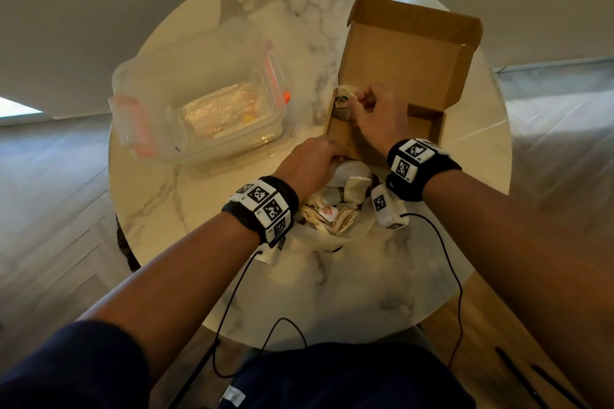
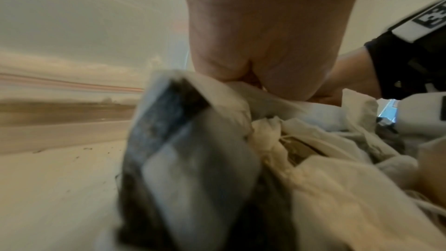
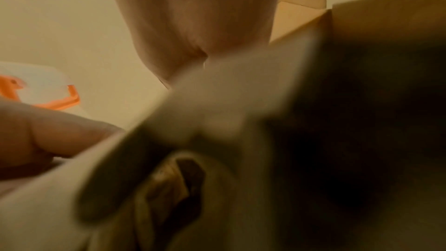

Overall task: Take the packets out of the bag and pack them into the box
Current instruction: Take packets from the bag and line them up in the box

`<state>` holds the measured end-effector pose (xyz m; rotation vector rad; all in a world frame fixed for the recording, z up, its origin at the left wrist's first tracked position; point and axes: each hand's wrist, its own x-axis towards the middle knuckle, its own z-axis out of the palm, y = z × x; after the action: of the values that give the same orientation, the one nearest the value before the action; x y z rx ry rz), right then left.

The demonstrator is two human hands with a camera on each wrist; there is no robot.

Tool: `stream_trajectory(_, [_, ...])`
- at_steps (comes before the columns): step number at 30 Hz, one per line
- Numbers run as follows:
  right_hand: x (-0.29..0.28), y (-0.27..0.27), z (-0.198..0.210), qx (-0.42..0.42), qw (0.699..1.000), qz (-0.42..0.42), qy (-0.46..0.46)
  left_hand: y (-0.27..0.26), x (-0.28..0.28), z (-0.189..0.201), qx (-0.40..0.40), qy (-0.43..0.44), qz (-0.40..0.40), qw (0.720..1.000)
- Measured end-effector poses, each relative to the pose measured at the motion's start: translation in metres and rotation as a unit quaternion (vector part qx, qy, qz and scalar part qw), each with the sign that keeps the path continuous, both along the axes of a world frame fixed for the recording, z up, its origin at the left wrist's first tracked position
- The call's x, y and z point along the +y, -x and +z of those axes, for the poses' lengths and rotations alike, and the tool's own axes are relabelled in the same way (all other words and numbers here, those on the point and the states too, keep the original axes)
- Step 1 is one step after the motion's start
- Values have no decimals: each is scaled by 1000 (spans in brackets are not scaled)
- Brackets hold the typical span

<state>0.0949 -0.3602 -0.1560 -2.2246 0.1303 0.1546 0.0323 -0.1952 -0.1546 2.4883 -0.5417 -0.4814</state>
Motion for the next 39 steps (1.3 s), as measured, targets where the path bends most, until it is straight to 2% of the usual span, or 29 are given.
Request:
stream_trajectory(6, [-11,2,17,-3,999,31,42,0,3,6,14,-2,16,1000])
stream_trajectory(11, [-21,19,42,-26,989,143,28,11,10,20,-18,53,40,998])
stream_trajectory(14, [-28,38,54,-50,978,200,35,21,12,33,-39,76,26,996])
stream_trajectory(17, [-37,59,60,-29,975,219,36,36,9,46,-37,93,-5,995])
stream_trajectory(23, [-49,90,67,83,968,237,5,50,3,47,-53,65,-31,996])
stream_trajectory(29, [-46,106,73,83,957,277,-5,51,7,62,-86,115,2,990])
stream_trajectory(33, [-43,110,71,63,958,279,1,55,6,69,-52,103,21,993])
stream_trajectory(36, [-43,112,69,51,963,264,25,65,8,68,26,99,64,993])
stream_trajectory(39, [-45,114,66,45,964,257,43,76,12,65,75,60,39,995])
